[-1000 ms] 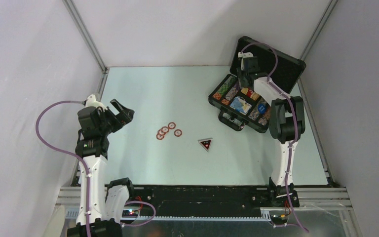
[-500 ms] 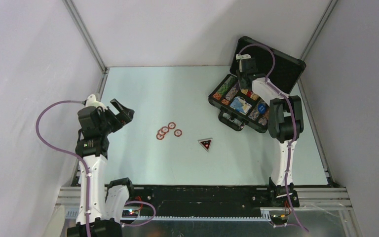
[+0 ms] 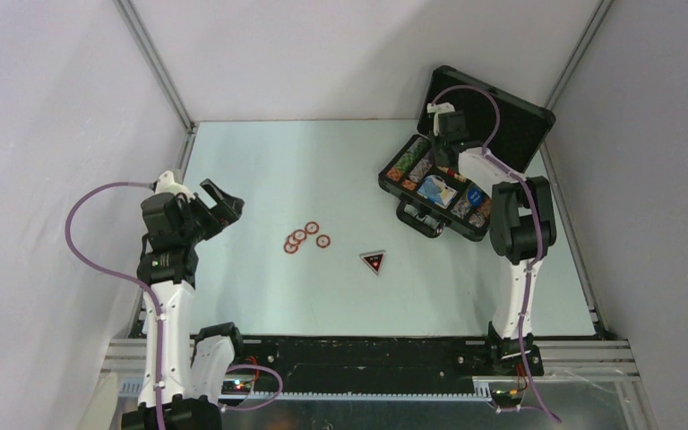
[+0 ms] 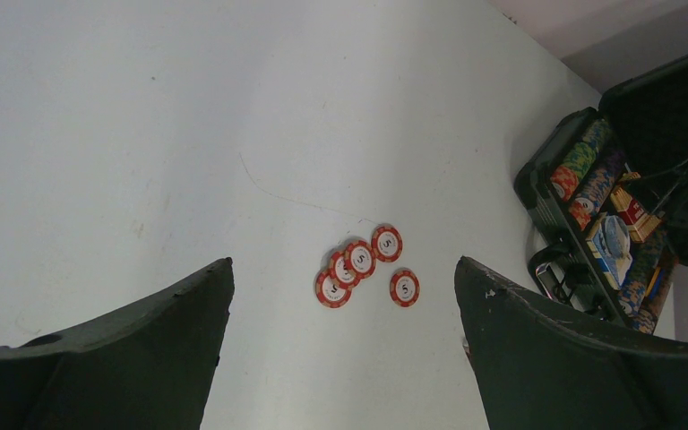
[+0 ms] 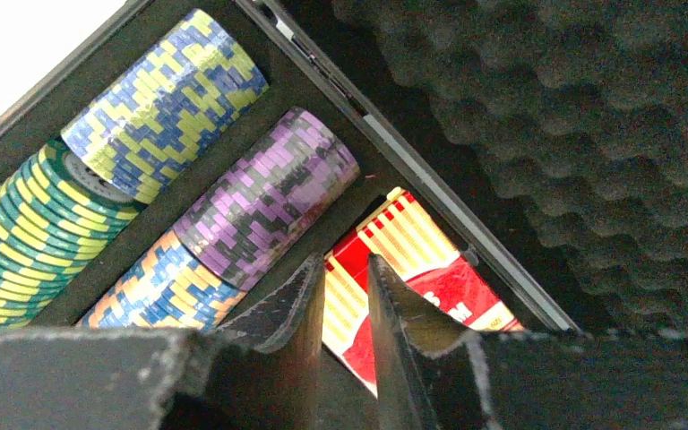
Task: Pack up texas hold em set
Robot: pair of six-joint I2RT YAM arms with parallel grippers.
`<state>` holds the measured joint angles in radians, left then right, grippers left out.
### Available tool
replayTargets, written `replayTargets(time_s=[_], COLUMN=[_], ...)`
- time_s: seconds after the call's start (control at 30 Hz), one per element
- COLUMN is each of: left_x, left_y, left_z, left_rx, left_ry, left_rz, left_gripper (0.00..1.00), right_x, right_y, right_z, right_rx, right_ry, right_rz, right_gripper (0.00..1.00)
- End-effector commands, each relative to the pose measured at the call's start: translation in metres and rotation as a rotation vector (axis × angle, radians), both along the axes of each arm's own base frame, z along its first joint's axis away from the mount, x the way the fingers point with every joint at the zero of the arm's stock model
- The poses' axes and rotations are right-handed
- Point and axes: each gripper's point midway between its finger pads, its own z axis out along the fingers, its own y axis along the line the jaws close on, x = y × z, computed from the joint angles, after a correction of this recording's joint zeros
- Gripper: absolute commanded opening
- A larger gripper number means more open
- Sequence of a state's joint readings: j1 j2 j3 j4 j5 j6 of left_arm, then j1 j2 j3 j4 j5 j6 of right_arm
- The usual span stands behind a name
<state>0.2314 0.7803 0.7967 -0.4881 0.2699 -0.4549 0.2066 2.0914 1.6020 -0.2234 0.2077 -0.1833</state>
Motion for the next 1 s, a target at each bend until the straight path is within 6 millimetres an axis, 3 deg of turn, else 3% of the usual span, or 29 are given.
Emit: replayTargets(time_s=[0.0, 0.27, 0.47, 0.57, 0.77, 0.97], left_x=[0.002, 0.002, 0.002, 0.002, 0.002, 0.002], left_y=[-0.002, -0.002, -0.002, -0.002, -0.002, -0.002], left_z=[0.003, 0.002, 0.003, 0.003, 0.003, 0.002], left_rx=[-0.013, -0.015, -0.015, -0.014, -0.015, -0.016], left_ry=[-0.024, -0.02, -0.023, -0.023, -0.023, -0.023], left_rz=[-0.011, -0.011, -0.01, -0.01, -0.011, -0.012], left_gripper=[0.97, 0.97, 0.97, 0.97, 0.97, 0.97], right_x=[-0.04, -0.044, -0.039, -0.031, -0.016, 0.003], right_y=[-0.017, -0.005, -0.001, -0.011, -0.036, -0.044], right_z=[-0.023, -0.013, 0.021, 0.043, 0.065, 0.061], right_rx=[-0.038, 0.045, 0.109, 0.146, 0.225, 0.277], right_ry=[0.15, 0.135, 0.041, -0.027, -0.123, -0.143], right_rz=[-0.025, -0.002, -0.005, -0.048, -0.142, -0.25], right_gripper=[0.28, 0.28, 0.35, 0.38, 0.46, 0.55])
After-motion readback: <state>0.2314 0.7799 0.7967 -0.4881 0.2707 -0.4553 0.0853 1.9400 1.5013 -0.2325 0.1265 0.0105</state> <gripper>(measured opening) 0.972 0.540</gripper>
